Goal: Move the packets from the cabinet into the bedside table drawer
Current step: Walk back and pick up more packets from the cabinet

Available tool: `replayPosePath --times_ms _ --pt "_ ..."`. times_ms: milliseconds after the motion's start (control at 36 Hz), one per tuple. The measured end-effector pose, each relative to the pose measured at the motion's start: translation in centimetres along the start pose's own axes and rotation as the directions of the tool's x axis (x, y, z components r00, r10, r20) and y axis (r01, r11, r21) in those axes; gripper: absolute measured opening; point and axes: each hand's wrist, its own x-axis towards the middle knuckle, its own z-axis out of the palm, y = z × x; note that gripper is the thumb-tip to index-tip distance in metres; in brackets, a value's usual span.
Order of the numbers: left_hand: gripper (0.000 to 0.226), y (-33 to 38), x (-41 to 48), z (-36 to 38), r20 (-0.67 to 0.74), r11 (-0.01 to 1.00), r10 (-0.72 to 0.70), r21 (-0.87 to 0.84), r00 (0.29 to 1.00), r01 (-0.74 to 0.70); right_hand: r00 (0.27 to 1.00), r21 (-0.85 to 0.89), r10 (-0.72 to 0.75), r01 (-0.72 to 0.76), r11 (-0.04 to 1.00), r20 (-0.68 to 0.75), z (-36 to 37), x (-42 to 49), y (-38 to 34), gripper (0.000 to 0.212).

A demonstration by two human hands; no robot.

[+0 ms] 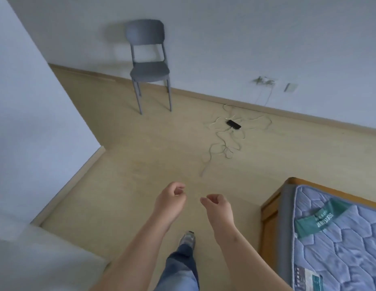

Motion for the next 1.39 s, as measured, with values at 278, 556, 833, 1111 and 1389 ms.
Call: replayPosePath --times_ms 278,556,833,1111,1389 --pt "0.025 14.0 15.2 6.2 0.194 0.987 0.123 0.076 0.973 -0.14 0.973 0.132 0.079 -0.051 0.99 -0.217 -6.1 13.2 -9.5 0.019" --pt "0.016 24.2 25.8 16.2 0.37 0.97 0.158 0.117 0.916 -0.214 0.92 0.303 0.207 -0.104 0.947 -0.333 -15.0 26.1 -13.4 0.026" --pt "0.019 40.9 36.2 29.4 0.415 0.941 0.248 0.112 0.875 -0.319 0.882 0.446 0.191 0.024 0.895 -0.431 -31.3 41.3 -20.8 0.012" --pt "0.025 54.0 42.0 44.9 0.564 0.937 0.238 0.08 0.791 -0.339 0.806 0.563 0.276 0.083 0.822 -0.523 -47.0 51.1 -22.4 0.017" --pt "0.025 71.6 46.7 66.5 0.705 0.887 0.286 0.062 0.649 -0.458 0.634 0.65 0.4 0.222 0.726 -0.662 -69.1 61.8 -24.4 0.015"
